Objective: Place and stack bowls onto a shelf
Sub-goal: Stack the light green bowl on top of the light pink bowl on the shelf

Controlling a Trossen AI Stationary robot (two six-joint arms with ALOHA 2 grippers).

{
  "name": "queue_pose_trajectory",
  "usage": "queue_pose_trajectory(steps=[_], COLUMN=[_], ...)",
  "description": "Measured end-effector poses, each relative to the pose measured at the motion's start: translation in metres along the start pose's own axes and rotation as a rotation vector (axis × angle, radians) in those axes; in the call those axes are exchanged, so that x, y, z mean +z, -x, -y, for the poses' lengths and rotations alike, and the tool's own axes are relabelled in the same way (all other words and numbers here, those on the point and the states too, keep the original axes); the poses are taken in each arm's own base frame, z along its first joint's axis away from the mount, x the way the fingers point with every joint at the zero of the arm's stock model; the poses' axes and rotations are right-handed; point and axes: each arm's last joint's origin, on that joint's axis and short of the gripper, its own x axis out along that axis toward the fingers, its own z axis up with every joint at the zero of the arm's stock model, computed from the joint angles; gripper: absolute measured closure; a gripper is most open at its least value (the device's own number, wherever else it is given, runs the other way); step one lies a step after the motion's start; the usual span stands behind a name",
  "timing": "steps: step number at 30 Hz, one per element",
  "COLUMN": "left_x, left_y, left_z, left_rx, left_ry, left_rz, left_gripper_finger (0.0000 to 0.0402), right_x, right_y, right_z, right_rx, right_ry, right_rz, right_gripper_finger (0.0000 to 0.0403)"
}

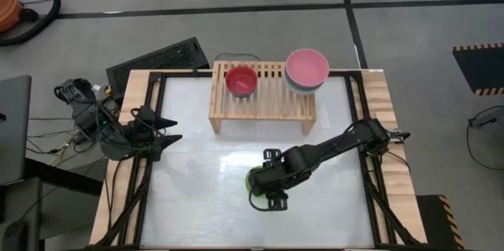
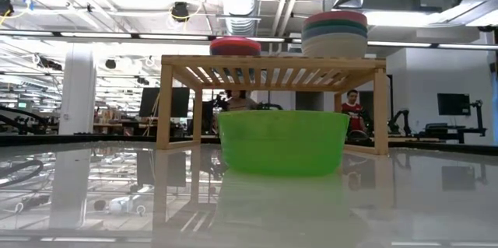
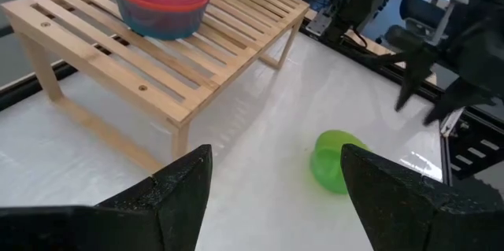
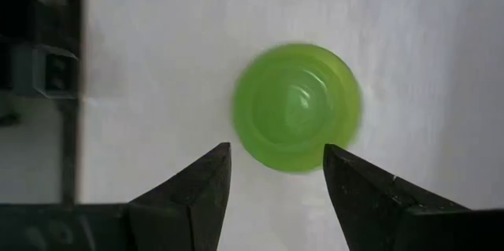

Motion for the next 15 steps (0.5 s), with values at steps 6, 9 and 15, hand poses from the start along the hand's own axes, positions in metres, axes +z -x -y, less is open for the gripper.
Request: queue_pose_trajectory(steps=[6, 9, 15], left_x=[0.000, 0.000, 0.001], left_y=[0.000, 0.000, 0.000], left_z=[0.000, 0.000, 0.000], left_rx=[0.000, 0.004, 0.023], left_ry=[0.020, 0.039, 0.069], left_rz=[0.001, 0.009, 0.043], left_gripper_finger=[0.0136, 0.0136, 0.0136], right_x=[-0.012, -0.025, -0.058], right_y=[0.012, 0.027, 0.042], right_z=[0.022, 0.034, 0.058], right_rx=[-0.061, -0.061, -0.055], right_ry=[0.030, 0.042, 0.010], right_rz=[0.005, 0.028, 0.106], right_gripper_finger=[0.0173, 0.0173, 0.0173])
